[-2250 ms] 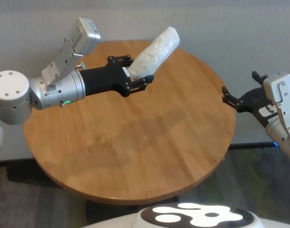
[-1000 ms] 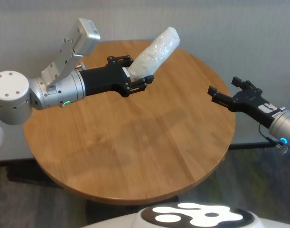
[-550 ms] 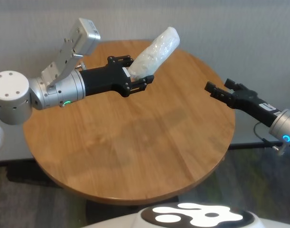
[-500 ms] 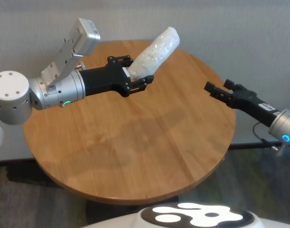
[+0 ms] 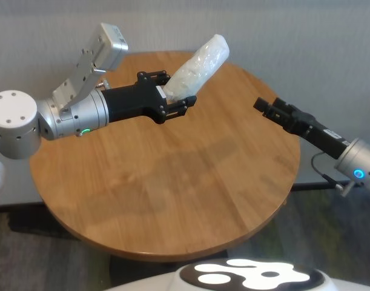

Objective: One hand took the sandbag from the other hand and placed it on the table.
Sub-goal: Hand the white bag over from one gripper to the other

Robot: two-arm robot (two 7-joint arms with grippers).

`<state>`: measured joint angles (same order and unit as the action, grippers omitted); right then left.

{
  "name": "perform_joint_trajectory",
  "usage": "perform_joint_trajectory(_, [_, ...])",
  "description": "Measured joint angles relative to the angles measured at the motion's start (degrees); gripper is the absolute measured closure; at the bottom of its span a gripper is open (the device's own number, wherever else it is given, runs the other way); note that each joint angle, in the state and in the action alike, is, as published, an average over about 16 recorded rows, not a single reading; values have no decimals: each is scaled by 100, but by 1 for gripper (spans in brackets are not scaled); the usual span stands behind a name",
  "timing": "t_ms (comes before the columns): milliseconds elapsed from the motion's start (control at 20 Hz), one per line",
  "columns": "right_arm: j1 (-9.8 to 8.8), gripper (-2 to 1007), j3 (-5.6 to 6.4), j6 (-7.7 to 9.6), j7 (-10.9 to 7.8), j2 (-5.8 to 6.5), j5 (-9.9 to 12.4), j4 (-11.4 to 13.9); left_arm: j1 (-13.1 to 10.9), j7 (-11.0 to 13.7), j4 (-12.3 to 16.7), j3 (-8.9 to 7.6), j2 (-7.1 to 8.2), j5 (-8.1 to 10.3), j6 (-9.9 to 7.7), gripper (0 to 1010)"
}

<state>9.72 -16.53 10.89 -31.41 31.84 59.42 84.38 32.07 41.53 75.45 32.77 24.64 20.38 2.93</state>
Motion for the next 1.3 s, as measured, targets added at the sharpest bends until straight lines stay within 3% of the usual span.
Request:
perform_joint_trajectory(400, [250, 3, -163, -53, -568, -90, 303, -340, 0, 0, 0, 0, 0, 0, 0, 431])
perform_joint_trajectory(550, [314, 3, -212, -151, -726, -131, 356, -407, 0, 0, 0, 0, 0, 0, -1, 431])
perform_joint_trajectory(1050, [483, 3, -365, -963, -1113, -299, 175, -592, 0, 0, 0, 0, 0, 0, -1, 431])
perform_joint_trajectory(1300, [619, 3, -472, -1144, -1181, -374, 122, -709, 0, 0, 0, 0, 0, 0, -1, 431])
